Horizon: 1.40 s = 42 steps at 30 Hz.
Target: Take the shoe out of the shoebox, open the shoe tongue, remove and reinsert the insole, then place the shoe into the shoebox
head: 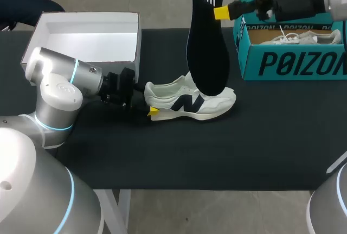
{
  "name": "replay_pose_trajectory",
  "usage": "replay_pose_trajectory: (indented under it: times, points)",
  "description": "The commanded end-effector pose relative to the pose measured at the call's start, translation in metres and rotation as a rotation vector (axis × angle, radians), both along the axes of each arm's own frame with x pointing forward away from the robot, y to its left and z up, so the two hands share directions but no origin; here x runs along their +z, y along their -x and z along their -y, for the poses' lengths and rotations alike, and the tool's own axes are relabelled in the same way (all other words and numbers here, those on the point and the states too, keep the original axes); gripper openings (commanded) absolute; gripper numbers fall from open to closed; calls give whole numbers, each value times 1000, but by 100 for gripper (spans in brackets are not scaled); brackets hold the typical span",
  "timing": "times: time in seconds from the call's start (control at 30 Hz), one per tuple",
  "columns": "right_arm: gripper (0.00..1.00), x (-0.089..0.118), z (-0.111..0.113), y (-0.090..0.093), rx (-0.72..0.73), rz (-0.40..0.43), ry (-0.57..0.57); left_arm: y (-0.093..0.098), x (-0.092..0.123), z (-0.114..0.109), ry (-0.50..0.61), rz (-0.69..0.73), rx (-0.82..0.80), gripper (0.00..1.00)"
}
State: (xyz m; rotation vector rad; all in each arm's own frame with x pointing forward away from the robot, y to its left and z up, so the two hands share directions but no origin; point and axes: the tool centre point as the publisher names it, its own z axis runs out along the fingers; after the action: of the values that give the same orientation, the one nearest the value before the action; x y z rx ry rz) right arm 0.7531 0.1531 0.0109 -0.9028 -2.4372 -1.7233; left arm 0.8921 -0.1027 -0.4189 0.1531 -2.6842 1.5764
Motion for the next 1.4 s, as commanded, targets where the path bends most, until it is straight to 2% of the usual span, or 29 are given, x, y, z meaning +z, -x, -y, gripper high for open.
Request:
replay_pose_trajectory:
  times: [0.03, 0.5, 0.93, 1.4]
  points:
    - [0, -1, 0, -2, 12, -4, -8, -1, -1, 1, -2, -1, 1, 100]
    - [0, -7, 6, -4, 33, -17, -8, -1, -1, 1, -2, -1, 1, 100]
    - [0, -10, 10, -5, 47, -27, -10, 0, 25, -9, -194, -42, -87, 100]
    - [0, -6, 10, -11, 24, -8, -37, 0, 28, -10, -201, -45, -96, 100]
